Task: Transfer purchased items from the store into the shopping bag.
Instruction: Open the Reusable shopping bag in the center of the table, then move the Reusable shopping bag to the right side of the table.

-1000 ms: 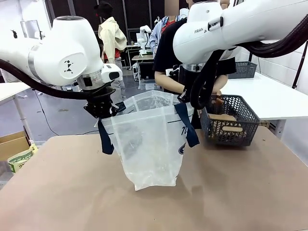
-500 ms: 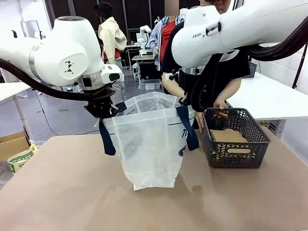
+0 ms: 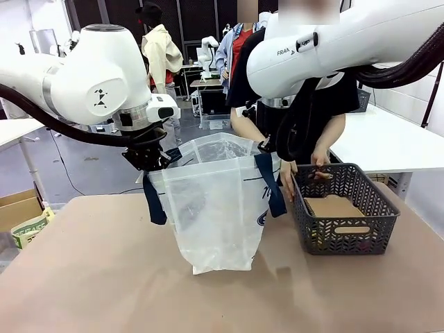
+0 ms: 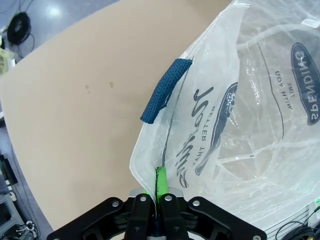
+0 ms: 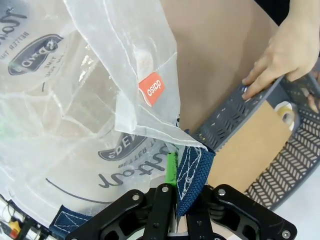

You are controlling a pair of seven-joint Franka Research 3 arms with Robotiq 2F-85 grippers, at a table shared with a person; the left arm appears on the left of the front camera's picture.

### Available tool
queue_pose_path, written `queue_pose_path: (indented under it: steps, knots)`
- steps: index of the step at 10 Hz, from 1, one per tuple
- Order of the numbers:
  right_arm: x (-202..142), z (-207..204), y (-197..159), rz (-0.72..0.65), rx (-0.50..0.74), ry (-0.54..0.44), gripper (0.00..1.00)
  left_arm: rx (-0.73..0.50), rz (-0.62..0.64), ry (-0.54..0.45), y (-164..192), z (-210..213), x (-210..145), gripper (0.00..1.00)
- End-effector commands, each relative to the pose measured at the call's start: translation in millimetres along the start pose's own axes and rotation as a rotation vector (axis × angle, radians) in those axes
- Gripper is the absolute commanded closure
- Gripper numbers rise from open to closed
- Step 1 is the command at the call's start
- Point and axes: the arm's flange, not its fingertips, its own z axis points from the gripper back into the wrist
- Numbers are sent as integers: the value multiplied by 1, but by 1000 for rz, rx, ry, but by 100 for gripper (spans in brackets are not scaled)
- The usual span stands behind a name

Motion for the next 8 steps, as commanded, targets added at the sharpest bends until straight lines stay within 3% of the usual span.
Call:
queue_pose_path:
  steps: [1, 2, 8]
  knots:
    - [-1, -3, -2, 35, -7, -4, 100, 19, -45, -5, 5, -3, -3, 100]
    - [0, 0, 0, 0, 0, 0, 100, 0, 0, 0, 0, 0, 0, 100]
    - [0, 0, 0, 0, 0, 0, 100, 0, 0, 0, 0, 0, 0, 100]
